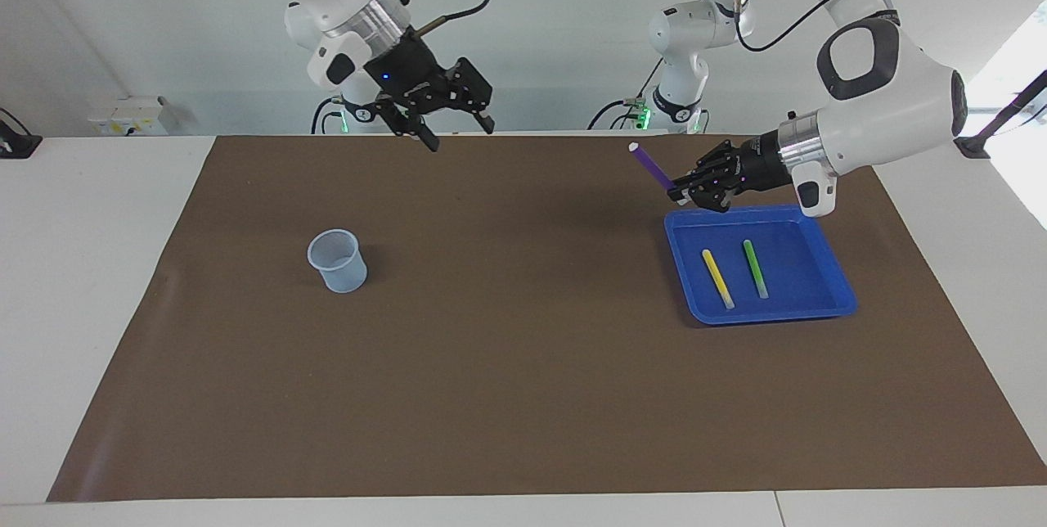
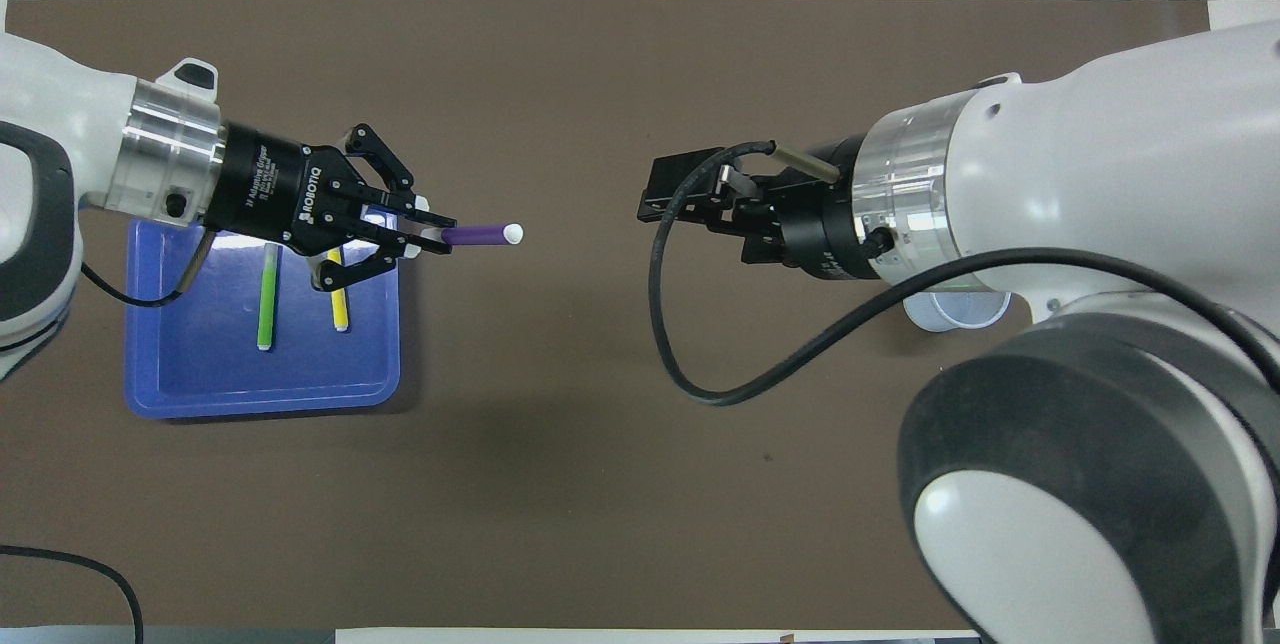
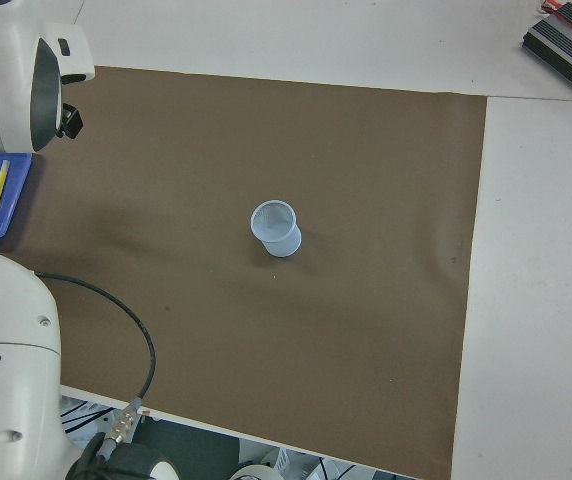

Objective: Transfer and insert pens with both arms
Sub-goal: 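Carry the purple pen toward the right gripper while the right gripper approaches, then close the right gripper on the purple pen and open the left gripper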

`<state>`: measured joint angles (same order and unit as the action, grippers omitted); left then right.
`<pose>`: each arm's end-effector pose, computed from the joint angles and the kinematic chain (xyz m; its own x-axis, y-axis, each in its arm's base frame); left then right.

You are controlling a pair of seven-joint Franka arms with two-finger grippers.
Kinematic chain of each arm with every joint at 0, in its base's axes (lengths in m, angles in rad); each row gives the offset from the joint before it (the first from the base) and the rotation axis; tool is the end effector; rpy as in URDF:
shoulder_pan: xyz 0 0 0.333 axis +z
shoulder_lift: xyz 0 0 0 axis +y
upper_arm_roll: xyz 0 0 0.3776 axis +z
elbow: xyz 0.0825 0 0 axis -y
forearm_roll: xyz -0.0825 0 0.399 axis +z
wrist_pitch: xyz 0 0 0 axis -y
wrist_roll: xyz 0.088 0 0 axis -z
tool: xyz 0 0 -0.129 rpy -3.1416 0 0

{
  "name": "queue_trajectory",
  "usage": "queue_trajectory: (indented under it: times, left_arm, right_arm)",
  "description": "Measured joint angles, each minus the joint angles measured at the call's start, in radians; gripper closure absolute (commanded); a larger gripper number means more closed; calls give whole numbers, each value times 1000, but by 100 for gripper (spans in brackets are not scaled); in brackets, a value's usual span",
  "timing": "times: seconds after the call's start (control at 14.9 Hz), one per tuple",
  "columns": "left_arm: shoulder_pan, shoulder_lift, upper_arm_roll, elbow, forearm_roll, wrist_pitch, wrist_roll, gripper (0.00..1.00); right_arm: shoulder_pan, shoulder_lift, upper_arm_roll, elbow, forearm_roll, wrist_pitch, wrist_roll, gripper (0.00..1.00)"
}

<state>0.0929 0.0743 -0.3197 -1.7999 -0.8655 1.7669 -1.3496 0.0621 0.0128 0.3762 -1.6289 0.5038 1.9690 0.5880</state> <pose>0.5673 -0.2103 0.5661 0.1397 0.6322 -0.7621 0.9751 -0.2217 -0.0052 0.5415 0.2972 0.6809 0.9659 -0.2556 -0.0419 -0.2352 -0.7974 -0.5558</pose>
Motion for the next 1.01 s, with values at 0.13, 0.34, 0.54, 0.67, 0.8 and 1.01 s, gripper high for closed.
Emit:
queue_trajectory:
  times: [0.13,0.34,0.54,0.67,0.8,1.01]
  left_arm:
    - [-46,-41,-1,-69,-52,77,-48,100]
    - [-69,-78,-1,-138,-125,131,-71,100]
    - [-69,-99,3,-186,-198,167,-72,100]
    - [-78,-112,2,-215,-224,195,-72,100]
    - [-86,-125,1,-240,-245,214,-72,100]
    - [-88,-136,1,-257,-262,222,-73,100]
  right_arm:
    - [0,2,37,-19,1,45,20,0]
    - [0,10,86,-46,1,105,50,1]
    - [0,21,97,-54,1,118,49,1]
    - [1,36,98,-54,1,135,36,1]
    - [6,54,99,-54,1,170,27,3]
    - [13,64,99,-54,1,195,-15,5]
